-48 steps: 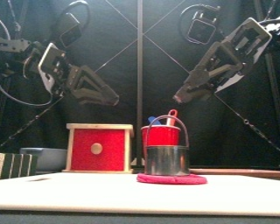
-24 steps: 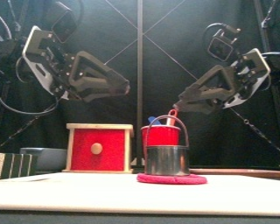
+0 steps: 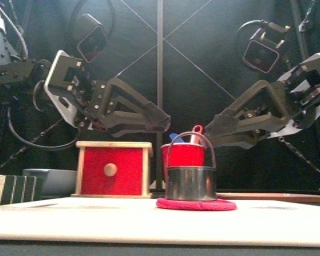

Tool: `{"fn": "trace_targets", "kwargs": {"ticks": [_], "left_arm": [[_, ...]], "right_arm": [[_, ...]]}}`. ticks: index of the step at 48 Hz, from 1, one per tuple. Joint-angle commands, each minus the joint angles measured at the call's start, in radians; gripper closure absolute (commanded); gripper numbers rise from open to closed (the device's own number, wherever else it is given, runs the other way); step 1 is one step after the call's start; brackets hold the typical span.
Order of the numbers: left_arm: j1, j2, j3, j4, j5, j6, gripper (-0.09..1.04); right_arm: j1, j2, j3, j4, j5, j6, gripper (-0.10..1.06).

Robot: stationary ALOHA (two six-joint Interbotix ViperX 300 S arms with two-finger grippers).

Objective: Get the cutter from the drawer then cut the dough then place the extra dough in the bowl
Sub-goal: Cut the dough

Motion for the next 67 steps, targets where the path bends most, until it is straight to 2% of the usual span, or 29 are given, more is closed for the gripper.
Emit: {"fn": "trace_targets", "kwargs": {"ticks": [1, 9, 41, 51, 57, 67], "left_arm": [[0.003, -0.015, -0.025, 0.005, 0.015, -0.002, 0.17], [0.005, -0.011, -0.034, -0.005, 0.048, -0.005, 0.07], [0.058, 0.009, -0.087, -0.02, 0.172, 0.003, 0.08], [0.058, 0.011, -0.092, -0.018, 0.186, 0.003, 0.08], [0.058, 0.021, -0.097, -0.017, 0.189, 0.003, 0.08], [0.058, 0.037, -0.117, -0.012, 0.189, 0.006, 0.08]], "right_arm": [[0.008, -0.017, -0.012, 0.0, -0.011, 0.002, 0.13], [0.018, -0.014, -0.015, 0.0, -0.005, 0.009, 0.13], [0.031, -0.071, -0.014, 0.02, 0.118, 0.009, 0.13], [0.02, -0.074, -0.029, 0.025, 0.193, 0.003, 0.13], [-0.003, -0.072, -0.048, 0.018, 0.23, 0.0, 0.13], [-0.009, -0.074, -0.054, 0.017, 0.238, -0.002, 0.17]]}}
